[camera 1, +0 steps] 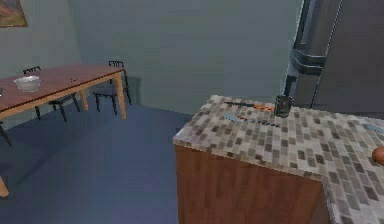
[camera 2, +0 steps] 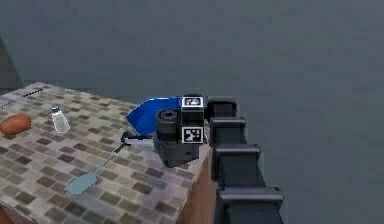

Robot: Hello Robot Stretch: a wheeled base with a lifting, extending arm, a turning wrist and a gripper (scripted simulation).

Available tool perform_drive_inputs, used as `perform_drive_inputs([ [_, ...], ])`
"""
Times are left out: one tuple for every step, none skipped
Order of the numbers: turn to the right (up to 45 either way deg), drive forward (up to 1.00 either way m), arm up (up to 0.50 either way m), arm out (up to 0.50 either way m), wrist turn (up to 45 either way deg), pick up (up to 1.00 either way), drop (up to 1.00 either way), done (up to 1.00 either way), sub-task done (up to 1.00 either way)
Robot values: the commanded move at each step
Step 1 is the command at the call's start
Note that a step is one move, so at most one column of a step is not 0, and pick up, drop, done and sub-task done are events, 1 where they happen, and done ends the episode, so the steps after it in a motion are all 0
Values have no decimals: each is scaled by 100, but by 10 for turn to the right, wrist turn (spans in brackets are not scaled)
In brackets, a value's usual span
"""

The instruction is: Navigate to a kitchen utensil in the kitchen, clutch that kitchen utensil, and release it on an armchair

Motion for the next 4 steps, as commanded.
perform_drive_inputs([
  [0,0,2,0,0,0,0,0,0],
  [0,0,0,0,-450,0,0,0,0],
  [0,0,0,0,-450,0,0,0,0],
  [0,0,0,0,-120,0,0,0,0],
])
